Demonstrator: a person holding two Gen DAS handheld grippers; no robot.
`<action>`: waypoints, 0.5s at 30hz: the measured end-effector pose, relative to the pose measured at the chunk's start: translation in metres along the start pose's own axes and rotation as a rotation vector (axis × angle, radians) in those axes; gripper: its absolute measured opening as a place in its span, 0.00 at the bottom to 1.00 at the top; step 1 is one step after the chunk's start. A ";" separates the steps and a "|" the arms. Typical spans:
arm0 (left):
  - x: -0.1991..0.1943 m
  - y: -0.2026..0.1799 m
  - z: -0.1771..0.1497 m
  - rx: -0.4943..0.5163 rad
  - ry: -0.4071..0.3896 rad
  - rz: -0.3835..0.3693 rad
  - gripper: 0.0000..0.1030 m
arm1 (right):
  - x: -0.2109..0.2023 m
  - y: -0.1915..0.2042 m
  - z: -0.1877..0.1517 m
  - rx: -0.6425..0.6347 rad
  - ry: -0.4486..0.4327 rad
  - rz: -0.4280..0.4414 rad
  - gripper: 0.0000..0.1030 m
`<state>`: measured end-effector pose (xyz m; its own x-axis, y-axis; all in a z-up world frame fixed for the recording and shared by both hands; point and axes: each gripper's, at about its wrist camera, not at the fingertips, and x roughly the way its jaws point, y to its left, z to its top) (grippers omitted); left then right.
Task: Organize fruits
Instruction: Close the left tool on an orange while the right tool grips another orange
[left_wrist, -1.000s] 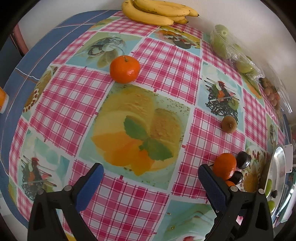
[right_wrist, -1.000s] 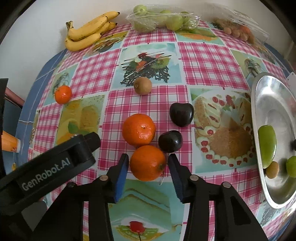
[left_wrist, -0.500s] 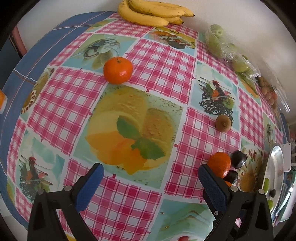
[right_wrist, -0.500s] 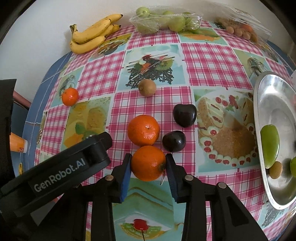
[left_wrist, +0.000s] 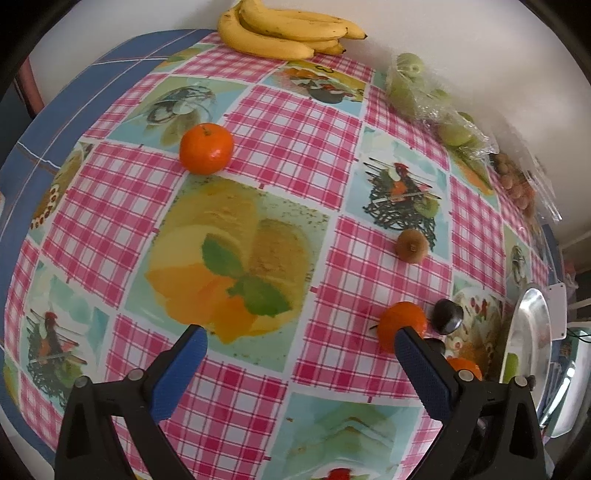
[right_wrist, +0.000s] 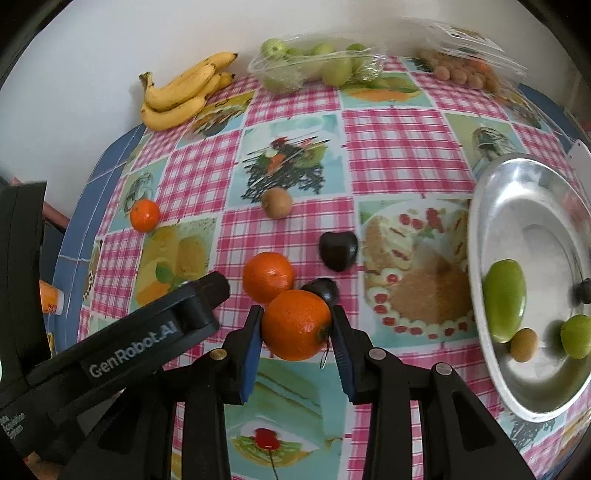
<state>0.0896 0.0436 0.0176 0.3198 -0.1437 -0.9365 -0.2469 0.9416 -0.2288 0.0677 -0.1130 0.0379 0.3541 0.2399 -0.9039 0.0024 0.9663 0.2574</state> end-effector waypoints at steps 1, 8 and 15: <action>0.000 -0.001 0.000 0.001 0.001 -0.010 0.99 | -0.001 -0.003 0.001 0.006 -0.002 0.000 0.37; 0.000 -0.019 -0.004 0.032 -0.004 -0.075 0.92 | -0.014 -0.027 0.007 0.052 -0.032 -0.013 0.37; 0.006 -0.041 -0.006 0.070 -0.011 -0.110 0.77 | -0.021 -0.044 0.009 0.067 -0.042 -0.028 0.37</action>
<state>0.0957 0.0022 0.0201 0.3518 -0.2447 -0.9035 -0.1452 0.9393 -0.3110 0.0683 -0.1616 0.0480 0.3921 0.2072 -0.8963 0.0746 0.9639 0.2555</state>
